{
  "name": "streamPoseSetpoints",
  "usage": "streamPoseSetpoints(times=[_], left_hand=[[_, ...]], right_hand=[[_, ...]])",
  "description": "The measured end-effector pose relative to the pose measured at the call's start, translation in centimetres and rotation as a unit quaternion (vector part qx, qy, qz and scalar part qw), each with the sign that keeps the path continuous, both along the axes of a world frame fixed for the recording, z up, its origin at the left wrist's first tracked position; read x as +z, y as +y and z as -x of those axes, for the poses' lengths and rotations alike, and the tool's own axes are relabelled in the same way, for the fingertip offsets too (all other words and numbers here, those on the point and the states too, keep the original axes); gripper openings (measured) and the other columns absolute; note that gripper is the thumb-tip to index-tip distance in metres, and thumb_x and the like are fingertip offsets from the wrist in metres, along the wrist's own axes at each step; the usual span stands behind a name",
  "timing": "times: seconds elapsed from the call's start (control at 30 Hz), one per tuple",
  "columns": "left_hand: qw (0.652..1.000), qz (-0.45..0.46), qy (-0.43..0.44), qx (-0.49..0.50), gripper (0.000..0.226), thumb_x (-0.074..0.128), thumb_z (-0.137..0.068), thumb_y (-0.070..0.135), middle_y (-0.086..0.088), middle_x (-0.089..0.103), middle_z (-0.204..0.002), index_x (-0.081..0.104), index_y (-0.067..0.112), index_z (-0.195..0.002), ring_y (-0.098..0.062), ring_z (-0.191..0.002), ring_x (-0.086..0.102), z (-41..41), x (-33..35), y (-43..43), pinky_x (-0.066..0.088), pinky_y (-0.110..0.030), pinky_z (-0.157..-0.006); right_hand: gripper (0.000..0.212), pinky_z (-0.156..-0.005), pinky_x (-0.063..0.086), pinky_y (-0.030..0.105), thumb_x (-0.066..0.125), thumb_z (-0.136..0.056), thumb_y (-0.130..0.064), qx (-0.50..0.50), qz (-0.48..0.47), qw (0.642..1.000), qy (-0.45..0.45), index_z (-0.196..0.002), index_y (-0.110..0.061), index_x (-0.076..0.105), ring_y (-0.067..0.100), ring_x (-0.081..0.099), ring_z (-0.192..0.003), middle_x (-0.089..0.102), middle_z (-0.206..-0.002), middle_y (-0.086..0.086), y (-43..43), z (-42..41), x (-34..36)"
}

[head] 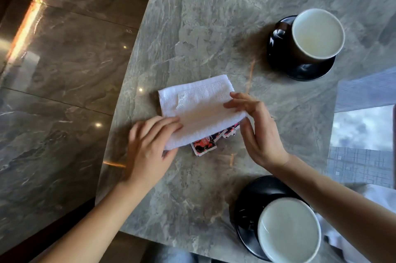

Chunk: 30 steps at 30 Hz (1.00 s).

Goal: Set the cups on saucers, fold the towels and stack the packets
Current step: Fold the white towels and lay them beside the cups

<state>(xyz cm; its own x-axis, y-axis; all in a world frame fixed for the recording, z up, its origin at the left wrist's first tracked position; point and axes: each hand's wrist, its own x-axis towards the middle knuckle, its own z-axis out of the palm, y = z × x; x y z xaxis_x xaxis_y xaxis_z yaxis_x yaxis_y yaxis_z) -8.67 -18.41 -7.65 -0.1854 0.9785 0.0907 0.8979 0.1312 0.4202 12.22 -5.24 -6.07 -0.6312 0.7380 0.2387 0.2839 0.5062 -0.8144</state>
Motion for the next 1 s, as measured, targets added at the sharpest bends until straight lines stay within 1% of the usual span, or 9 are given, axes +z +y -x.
streamPoseSetpoints(times=[0.07, 0.13, 0.23, 0.33, 0.53, 0.63, 0.7, 0.87, 1.0], left_hand=[[1.000, -0.022, -0.007, 0.003, 0.028, 0.060, -0.077, 0.021, 0.014, 0.067, -0.112, 0.065, 0.023, -0.105, -0.007, -0.110, 0.055, 0.5, 0.5, 0.3, 0.031, -0.030, -0.091], [0.999, -0.035, -0.034, 0.001, 0.020, 0.056, -0.082, 0.020, 0.010, 0.071, -0.099, 0.066, 0.020, -0.099, -0.008, -0.097, 0.059, 0.5, 1.3, 0.7, 0.036, -0.030, -0.086], [0.996, -0.017, -0.088, 0.000, 0.016, 0.052, -0.086, 0.022, 0.002, 0.067, -0.070, 0.065, 0.015, -0.091, -0.018, -0.065, 0.061, 0.1, 2.7, 0.7, 0.046, -0.031, -0.061], [0.991, 0.024, -0.129, 0.032, 0.026, 0.044, -0.089, 0.034, 0.004, 0.055, -0.054, 0.064, 0.017, -0.091, -0.018, -0.043, 0.048, -0.6, 3.6, 0.6, 0.037, -0.029, -0.041], [0.967, 0.055, -0.217, 0.125, 0.030, 0.051, -0.084, 0.033, 0.004, 0.039, -0.044, 0.041, 0.032, -0.056, -0.017, -0.044, 0.037, -2.2, 3.6, 0.6, 0.030, -0.032, -0.044], [0.944, 0.070, -0.277, 0.162, 0.025, 0.049, -0.083, 0.037, 0.003, 0.051, -0.051, 0.051, 0.027, -0.060, -0.011, -0.049, 0.043, -2.5, 3.1, 0.5, 0.034, -0.032, -0.047], [0.934, 0.073, -0.305, 0.172, 0.028, 0.049, -0.081, 0.037, 0.005, 0.044, -0.046, 0.049, 0.024, -0.056, -0.008, -0.047, 0.036, -2.4, 2.7, 0.6, 0.028, -0.028, -0.046], [0.911, 0.073, -0.354, 0.200, 0.031, 0.051, -0.079, 0.033, 0.011, 0.040, -0.042, 0.044, 0.022, -0.051, -0.007, -0.045, 0.030, -2.3, 1.8, 0.9, 0.022, -0.023, -0.045], [0.903, 0.087, -0.362, 0.215, 0.036, 0.052, -0.078, 0.035, 0.010, 0.036, -0.039, 0.041, 0.026, -0.046, -0.008, -0.042, 0.027, -2.1, 1.3, 1.1, 0.018, -0.020, -0.041]], right_hand=[[0.019, -0.099, 0.044, 0.045, 0.030, -0.098, -0.021, -0.027, 0.028, 0.999, 0.005, -0.111, -0.017, 0.043, 0.020, 0.056, -0.118, 0.061, -0.117, 0.000, 0.1, 0.5, -0.1], [0.016, -0.085, 0.050, 0.034, 0.031, -0.100, -0.027, -0.076, 0.051, 0.996, 0.009, -0.109, -0.020, 0.042, 0.017, 0.064, -0.100, 0.065, -0.111, -0.003, 0.1, 0.8, -0.3], [0.014, -0.065, 0.042, 0.015, 0.030, -0.099, -0.028, -0.138, 0.058, 0.988, 0.021, -0.105, -0.021, 0.041, 0.002, 0.056, -0.073, 0.060, -0.087, -0.020, 0.4, 1.0, -1.1], [0.015, -0.060, 0.037, 0.011, 0.029, -0.098, -0.025, -0.169, 0.049, 0.984, 0.017, -0.104, -0.019, 0.041, -0.003, 0.050, -0.069, 0.054, -0.084, -0.029, 0.8, 1.2, -1.6], [0.016, -0.058, 0.033, 0.012, 0.029, -0.096, -0.029, -0.173, 0.029, 0.984, -0.032, -0.106, -0.023, 0.040, -0.008, 0.049, -0.070, 0.049, -0.078, -0.019, 1.9, 2.3, -1.9], [0.017, -0.061, 0.032, 0.024, 0.027, -0.094, -0.033, -0.156, 0.029, 0.986, -0.059, -0.106, -0.026, 0.037, 0.005, 0.050, -0.070, 0.051, -0.081, -0.014, 2.2, 2.6, -1.8], [0.018, -0.064, 0.034, 0.028, 0.027, -0.092, -0.034, -0.153, 0.035, 0.985, -0.071, -0.107, -0.027, 0.035, 0.019, 0.051, -0.072, 0.054, -0.086, -0.007, 2.3, 2.8, -1.7], [0.018, -0.057, 0.030, 0.024, 0.032, -0.094, -0.025, -0.155, 0.048, 0.984, -0.073, -0.111, -0.026, 0.032, 0.000, 0.042, -0.062, 0.047, -0.071, -0.019, 2.6, 3.4, -1.8], [0.023, -0.064, 0.036, 0.029, 0.036, -0.094, -0.016, -0.146, 0.052, 0.984, -0.083, -0.113, -0.027, 0.031, 0.017, 0.046, -0.066, 0.055, -0.078, -0.005, 2.8, 3.7, -1.8]])
